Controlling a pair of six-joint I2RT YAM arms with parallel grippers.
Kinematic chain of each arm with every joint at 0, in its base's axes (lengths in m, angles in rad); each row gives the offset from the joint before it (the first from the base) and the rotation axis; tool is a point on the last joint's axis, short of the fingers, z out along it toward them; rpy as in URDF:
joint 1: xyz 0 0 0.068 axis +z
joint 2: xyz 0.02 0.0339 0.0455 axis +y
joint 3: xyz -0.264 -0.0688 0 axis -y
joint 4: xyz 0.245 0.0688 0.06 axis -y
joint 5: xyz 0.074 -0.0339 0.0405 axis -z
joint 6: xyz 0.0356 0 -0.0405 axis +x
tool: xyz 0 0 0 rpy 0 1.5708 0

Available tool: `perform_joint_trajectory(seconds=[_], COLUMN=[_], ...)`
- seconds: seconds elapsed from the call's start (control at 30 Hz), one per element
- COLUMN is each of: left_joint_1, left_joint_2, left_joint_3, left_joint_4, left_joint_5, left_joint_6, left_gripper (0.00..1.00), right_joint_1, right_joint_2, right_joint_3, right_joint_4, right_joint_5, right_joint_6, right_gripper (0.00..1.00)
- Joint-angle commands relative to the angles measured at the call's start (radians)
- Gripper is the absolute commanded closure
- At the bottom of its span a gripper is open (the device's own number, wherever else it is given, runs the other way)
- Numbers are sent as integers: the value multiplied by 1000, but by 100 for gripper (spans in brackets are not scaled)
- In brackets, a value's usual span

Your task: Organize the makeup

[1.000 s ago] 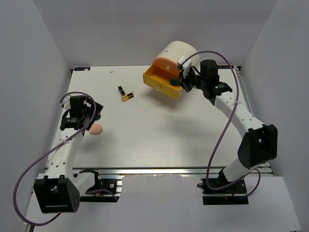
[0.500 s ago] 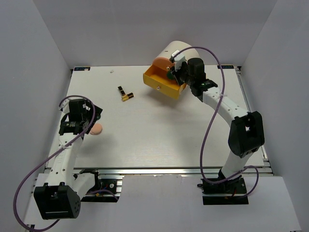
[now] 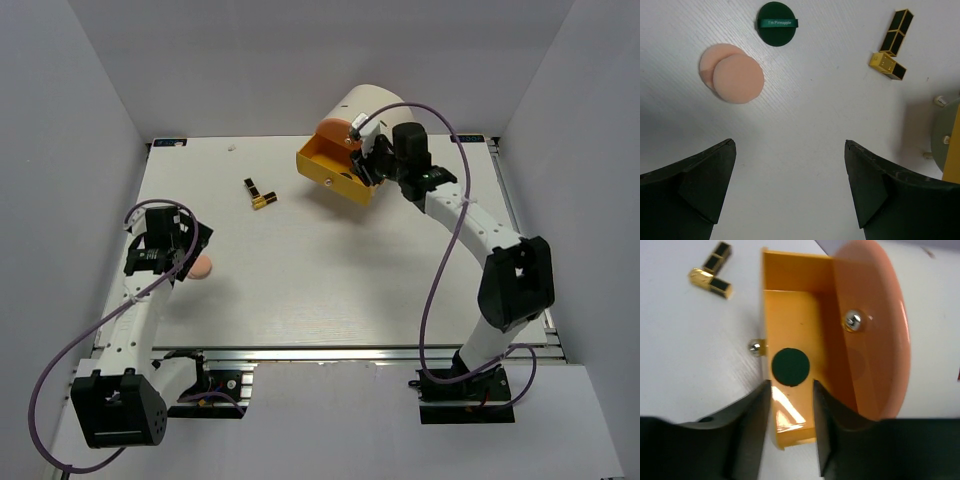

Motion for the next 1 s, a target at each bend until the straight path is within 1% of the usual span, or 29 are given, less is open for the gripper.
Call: perform_joint_trajectory(seconds=[0.0,0.03,0.1,0.13,0.23,0.33,0.4,0.53,0.7,0.8,0.83,0.97], left_joint_1=[7,8,10,10,11,20,23,25,28,30,31,33], left_joint_2=[18,26,52,64,122,196,240,355,423,463,471,500], left_joint_3=[10,10,12,12,18,29,42,85,104,112,113,102], left_joint_4=[-52,-60,-69,-67,-48,3,25,57,98,104,104,114], left_joint_5=[-34,-37,-44,-45,-60,-56,-53,-51,-54,-56,-56,-57], left_joint_6=[-9,-10,-12,-9,1,13,17,48,57,67,68,76], left_gripper=[2,3,5,6,10,20,23,24,25,28,31,34], right_joint_1=[-22,-24,-24,-25,-24,-25,-27,-27,-30,-36,-38,-45], right_joint_2=[-148,-197,-239,-271,-313,-348,-360,-386,-396,-402,-402,-403], right_joint_3=[-35,-60,-131,-149,-201,-243,-261,-300,-323,-329,-329,-329], right_joint_4=[-55,-45,-19,-14,-12,-25,-25,-25,-17,-12,-12,-8], right_joint_5=[-318,-383,-425,-429,-431,-417,-414,-413,-399,-394,-393,-393], right_joint_6=[-93,-104,-104,-93,-84,-82,-79,-66,-55,-52,-50,-47], right_gripper=[63,67,72,73,71,69,69,69,68,68,67,67])
